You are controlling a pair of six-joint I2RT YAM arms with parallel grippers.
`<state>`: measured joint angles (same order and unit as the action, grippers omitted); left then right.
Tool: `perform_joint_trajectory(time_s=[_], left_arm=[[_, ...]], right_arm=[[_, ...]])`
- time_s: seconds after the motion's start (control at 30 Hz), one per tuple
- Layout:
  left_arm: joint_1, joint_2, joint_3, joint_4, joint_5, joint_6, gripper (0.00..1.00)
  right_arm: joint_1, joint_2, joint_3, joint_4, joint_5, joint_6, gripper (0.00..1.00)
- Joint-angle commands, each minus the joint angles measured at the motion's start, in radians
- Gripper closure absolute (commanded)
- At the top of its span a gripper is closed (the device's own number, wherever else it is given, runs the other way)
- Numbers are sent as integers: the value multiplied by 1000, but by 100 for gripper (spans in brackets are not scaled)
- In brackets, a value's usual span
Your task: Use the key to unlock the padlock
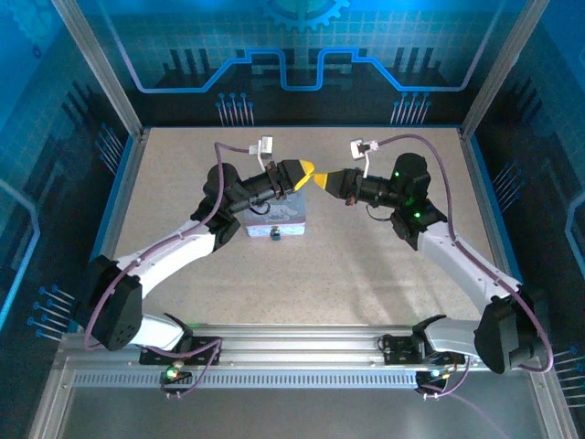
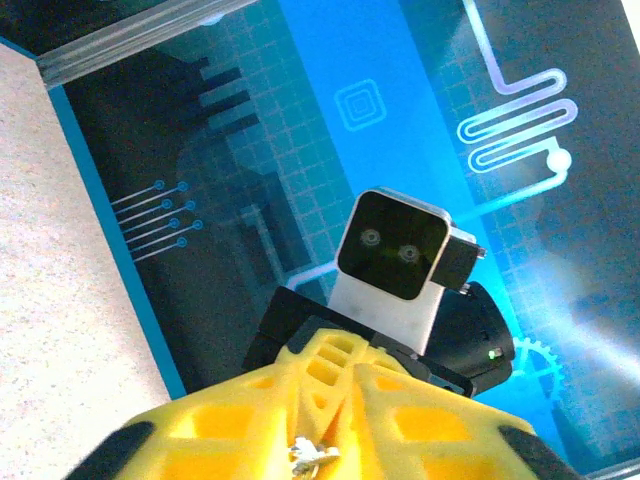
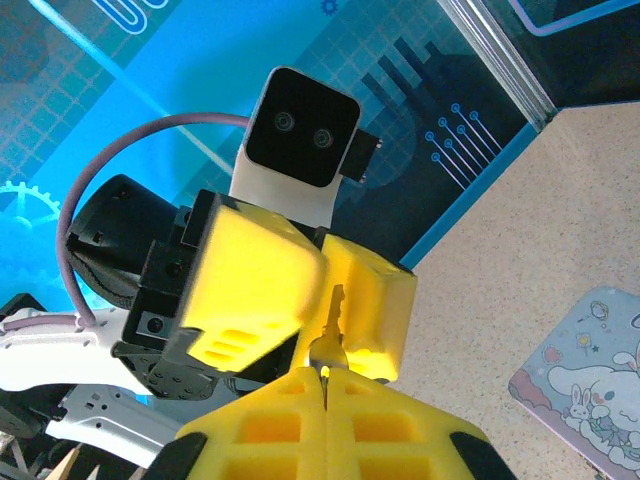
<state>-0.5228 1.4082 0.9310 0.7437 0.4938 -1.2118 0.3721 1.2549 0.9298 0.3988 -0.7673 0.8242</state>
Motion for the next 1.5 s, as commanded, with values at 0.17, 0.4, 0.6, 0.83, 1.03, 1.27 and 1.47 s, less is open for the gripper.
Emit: perform_joint_trajectory(time_s=[0.17, 0.4, 0.6, 0.83, 1.03, 1.27, 1.47], left_arm=[[-9, -31, 40, -54, 4, 90, 97], [-9, -99, 74, -279, -25, 267, 100], [-9, -142, 145, -484, -16, 451, 100], [-9, -149, 208, -588, 27, 531, 100], [-9, -135, 223, -590, 42, 531, 100], [-9, -123, 224, -577, 51, 518, 100], [-9, -121, 222, -572, 52, 512, 100]], right_arm=[[-18, -16, -27, -12, 27, 4, 100], [-47, -51, -72, -29, 16, -13, 94], [-101, -100, -101, -19, -32, -32, 71], [-99, -111, -93, 45, -110, -36, 55], [-54, -82, -42, 34, -123, -56, 52], [-7, -23, 22, 40, -113, -57, 55], [18, 9, 43, 46, -112, -53, 59]])
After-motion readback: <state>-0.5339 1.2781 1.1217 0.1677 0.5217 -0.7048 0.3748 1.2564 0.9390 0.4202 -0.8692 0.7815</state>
